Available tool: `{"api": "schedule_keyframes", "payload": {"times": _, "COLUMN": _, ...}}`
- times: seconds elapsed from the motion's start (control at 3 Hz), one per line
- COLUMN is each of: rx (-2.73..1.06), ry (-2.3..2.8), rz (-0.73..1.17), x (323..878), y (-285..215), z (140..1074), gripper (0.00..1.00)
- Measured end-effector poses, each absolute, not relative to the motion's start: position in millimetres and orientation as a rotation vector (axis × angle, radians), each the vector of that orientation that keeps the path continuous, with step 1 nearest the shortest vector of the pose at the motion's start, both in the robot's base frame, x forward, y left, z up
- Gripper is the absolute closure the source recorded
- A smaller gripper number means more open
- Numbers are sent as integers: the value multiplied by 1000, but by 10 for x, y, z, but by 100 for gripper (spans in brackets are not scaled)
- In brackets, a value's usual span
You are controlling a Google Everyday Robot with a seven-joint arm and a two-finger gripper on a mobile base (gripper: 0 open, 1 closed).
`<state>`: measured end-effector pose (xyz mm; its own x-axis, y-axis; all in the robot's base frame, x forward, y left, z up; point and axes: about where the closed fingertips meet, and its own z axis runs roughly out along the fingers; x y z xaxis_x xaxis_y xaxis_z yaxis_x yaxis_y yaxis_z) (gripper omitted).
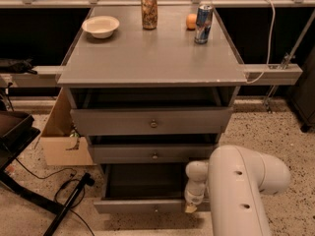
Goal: Open bottom drawer
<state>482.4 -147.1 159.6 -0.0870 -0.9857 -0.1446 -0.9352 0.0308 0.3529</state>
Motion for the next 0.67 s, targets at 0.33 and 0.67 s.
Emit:
{"api": "schedule_keyframes", "payload": {"times": 0.33, "rx": 2023, "ry": -2151, "rz": -546, "x": 4883, "y": -1474, "z": 1609, "gripper": 100}}
{"api": "schedule_keyframes", "payload": {"times": 0.67, "rx": 2023, "ry": -2151, "rz": -546, "x": 4959, "y": -1471, "z": 1612, "gripper": 100}}
